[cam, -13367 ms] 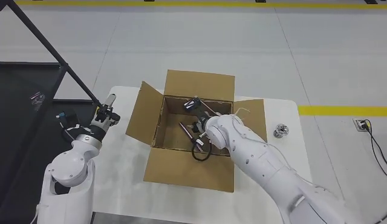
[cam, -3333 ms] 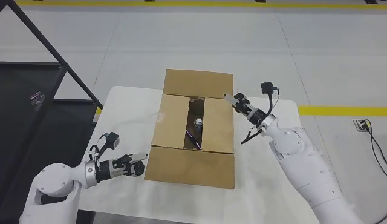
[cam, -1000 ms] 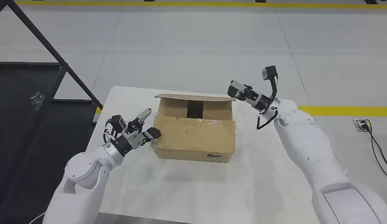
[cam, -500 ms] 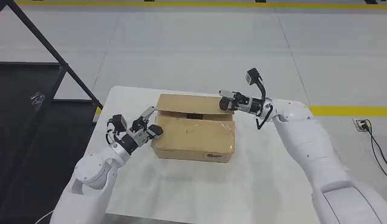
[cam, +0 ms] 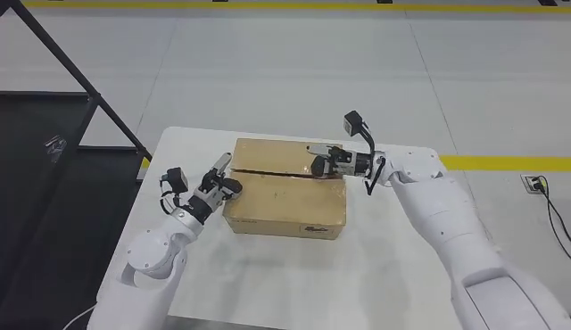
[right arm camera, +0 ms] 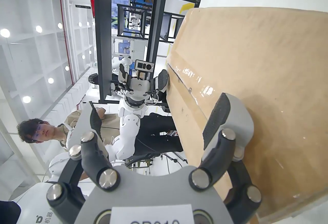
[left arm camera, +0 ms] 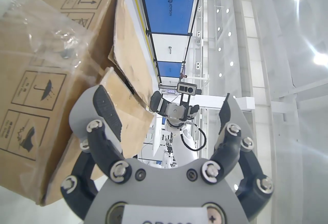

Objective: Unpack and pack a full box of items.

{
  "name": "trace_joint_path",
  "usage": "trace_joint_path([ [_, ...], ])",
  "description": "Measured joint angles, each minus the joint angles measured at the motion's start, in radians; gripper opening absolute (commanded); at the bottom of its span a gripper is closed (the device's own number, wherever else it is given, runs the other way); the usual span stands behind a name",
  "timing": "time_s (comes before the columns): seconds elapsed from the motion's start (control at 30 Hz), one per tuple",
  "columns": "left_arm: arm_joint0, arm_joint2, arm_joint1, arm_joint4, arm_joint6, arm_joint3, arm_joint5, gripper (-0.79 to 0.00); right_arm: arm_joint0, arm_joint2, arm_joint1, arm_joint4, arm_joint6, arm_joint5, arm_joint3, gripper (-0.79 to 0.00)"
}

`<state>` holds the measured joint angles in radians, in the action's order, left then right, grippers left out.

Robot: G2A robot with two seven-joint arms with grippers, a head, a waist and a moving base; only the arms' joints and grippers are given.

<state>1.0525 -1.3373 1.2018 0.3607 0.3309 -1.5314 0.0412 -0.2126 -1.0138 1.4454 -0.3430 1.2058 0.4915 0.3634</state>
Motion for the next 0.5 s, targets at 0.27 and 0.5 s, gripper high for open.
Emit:
trace_joint_path([
  [0.27, -0.006, 0.013, 0.008, -0.013, -0.048, 0.011, -0.029, 0.0, -0.03, -0.011, -0.003, -0.028, 0.05, 0.036, 0.001, 0.0],
  [0.5, -0.009, -0.038, 0.009, 0.017, -0.086, 0.014, -0.055, 0.0, -0.052, -0.01, -0.007, -0.012, 0.041, 0.051, 0.03, 0.0],
])
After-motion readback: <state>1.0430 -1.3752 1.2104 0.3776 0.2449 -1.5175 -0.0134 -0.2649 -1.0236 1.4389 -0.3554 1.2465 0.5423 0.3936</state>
